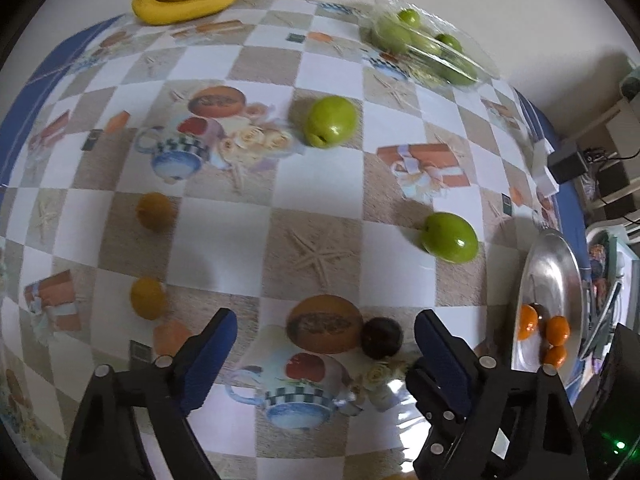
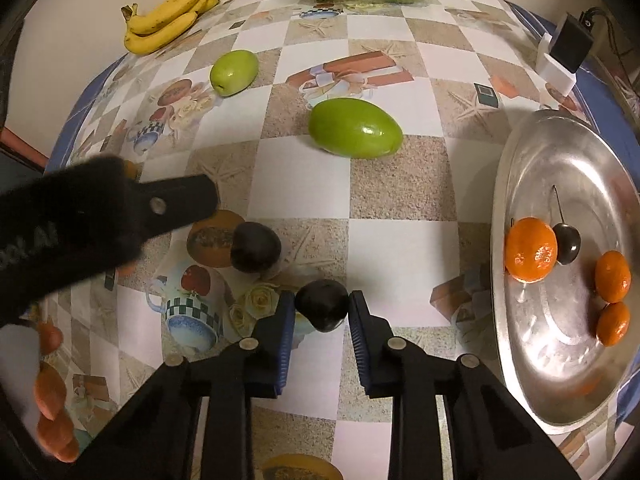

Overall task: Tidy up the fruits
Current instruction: 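Grasp a dark cherry with the right gripper while the left gripper grasps another dark cherry, then lift the held dark cherries with both grippers off the tablecloth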

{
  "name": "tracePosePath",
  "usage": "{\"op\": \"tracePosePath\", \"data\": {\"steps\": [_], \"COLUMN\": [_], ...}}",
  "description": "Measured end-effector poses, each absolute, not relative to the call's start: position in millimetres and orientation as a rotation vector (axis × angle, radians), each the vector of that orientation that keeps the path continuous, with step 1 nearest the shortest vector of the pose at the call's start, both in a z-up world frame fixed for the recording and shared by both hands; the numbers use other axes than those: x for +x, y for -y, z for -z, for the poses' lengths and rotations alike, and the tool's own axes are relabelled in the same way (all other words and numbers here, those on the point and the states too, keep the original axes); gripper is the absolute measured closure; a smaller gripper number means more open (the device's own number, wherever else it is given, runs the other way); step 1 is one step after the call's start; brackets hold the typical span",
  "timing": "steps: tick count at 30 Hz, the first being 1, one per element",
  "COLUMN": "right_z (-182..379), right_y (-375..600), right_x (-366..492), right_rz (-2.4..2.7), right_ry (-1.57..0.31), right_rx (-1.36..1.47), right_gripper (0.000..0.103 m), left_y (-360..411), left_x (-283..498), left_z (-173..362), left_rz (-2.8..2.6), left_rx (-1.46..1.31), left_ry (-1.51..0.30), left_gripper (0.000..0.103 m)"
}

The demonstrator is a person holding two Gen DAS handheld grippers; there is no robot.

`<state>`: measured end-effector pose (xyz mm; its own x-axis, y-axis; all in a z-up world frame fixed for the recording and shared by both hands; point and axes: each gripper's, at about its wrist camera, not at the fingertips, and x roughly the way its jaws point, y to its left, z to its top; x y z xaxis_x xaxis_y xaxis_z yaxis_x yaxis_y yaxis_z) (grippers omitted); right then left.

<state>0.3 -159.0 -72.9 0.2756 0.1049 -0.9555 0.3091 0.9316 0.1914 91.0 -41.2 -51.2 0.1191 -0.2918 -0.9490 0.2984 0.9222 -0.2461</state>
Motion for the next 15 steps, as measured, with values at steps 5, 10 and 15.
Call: {"op": "tracePosePath", "data": {"steps": [5,10,15], "right_z": [60.7,51.9,45.9], "right_y": [166.1,180.3,190.9], "right_x": [-4.8,-13.1,-19.1], "right_rz": [0.138,0.159,0.171], "right_ry": [-1.251,-1.228,-1.207], "right_rx": [0.396,0.422,0.447], "right_gripper": [0.075,0.075,0.075], "left_y": [50.0,61.0,68.9], "left_x": [87.8,83.0,79.1], "left_z": [58.2,65.3,71.6], "left_rz": [0.450,0.470,0.475], "left_rx": [-0.005,-0.018,-0.013], "left_ry": [-1.414,-1.442,-1.461], "left_gripper": [0.022,0.032,0.058]}}
